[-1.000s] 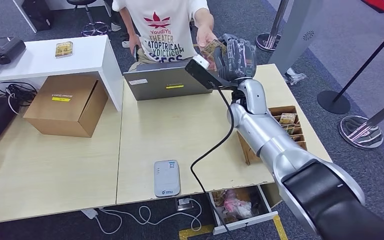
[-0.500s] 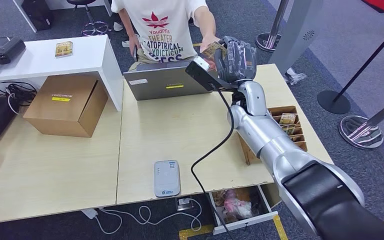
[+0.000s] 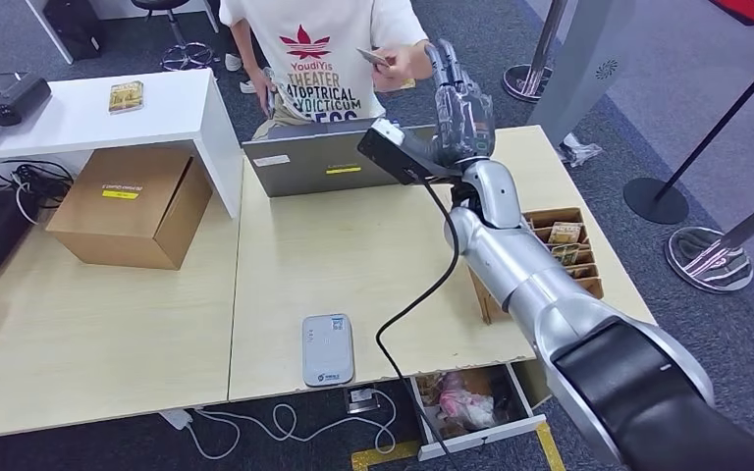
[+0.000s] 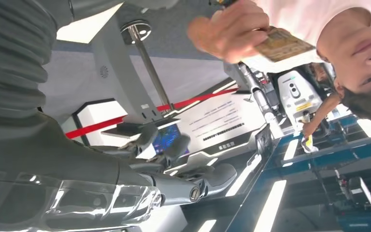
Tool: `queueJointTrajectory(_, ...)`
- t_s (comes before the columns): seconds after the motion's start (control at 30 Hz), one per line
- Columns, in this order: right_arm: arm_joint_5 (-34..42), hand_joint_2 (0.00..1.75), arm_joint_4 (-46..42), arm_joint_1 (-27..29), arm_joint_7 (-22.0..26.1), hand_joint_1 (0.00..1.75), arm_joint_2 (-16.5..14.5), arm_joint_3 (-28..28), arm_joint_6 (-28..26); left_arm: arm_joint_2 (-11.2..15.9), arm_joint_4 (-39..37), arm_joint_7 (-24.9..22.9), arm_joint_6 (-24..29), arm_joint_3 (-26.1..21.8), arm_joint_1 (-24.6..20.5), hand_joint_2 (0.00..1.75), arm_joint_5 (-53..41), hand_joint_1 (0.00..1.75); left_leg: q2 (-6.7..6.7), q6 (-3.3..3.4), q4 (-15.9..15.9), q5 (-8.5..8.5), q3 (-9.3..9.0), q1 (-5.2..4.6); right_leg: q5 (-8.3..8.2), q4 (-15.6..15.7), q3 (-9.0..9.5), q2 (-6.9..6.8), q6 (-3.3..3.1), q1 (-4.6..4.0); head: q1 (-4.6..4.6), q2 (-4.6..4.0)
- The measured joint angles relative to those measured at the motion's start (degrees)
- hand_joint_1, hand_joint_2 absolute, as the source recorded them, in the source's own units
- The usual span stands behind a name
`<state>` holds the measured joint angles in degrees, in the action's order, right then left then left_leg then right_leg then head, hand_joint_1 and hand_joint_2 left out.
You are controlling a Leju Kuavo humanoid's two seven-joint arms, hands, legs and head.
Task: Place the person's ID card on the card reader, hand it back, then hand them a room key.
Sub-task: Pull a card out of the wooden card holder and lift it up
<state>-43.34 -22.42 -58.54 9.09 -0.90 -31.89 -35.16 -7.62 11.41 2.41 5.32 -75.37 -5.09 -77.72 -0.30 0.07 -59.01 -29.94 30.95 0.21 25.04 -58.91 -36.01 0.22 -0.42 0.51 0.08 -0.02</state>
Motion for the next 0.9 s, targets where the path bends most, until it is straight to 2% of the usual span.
queueJointTrajectory(0.27,1.1,1.75,-2.4,1.8,2.5,0.0,0.4,0.6,2.3,-0.1,0.0,0.2,0.2,0.0,0.1,0.0,0.5,0.0,0.0,0.0,0.0,0.0,-0.01,-0.01,0.0,0.0,-0.01,0.0,0.0,0.0,0.0,0.0)
queueJointTrajectory(0.5,1.4,1.75,-6.0,4.9,4.2,0.0,3.1,1.1,2.3,-0.2,0.0,0.7,0.5,0.0,0.3,0.0,1.0,0.0,0.0,0.0,0.0,0.0,-0.01,-0.02,0.0,0.0,0.0,0.0,0.0,0.01,0.01,0.0)
queueJointTrajectory(0.63,-0.8,1.75,-8.4,7.0,2.4,0.0,5.7,1.1,2.7,-0.2,0.0,0.8,0.6,0.0,0.4,0.0,1.1,0.0,-0.01,0.0,0.0,0.0,0.0,-0.04,0.0,0.0,0.0,-0.01,0.0,0.01,0.01,0.0)
queueJointTrajectory(0.9,-8.5,1.75,-13.7,10.1,-4.6,0.0,11.5,0.7,8.0,-0.2,0.0,1.0,0.1,-0.1,0.7,0.0,1.4,0.0,-0.02,0.01,0.0,-0.01,0.01,-0.06,0.0,0.0,0.0,-0.03,0.0,0.01,0.0,0.0)
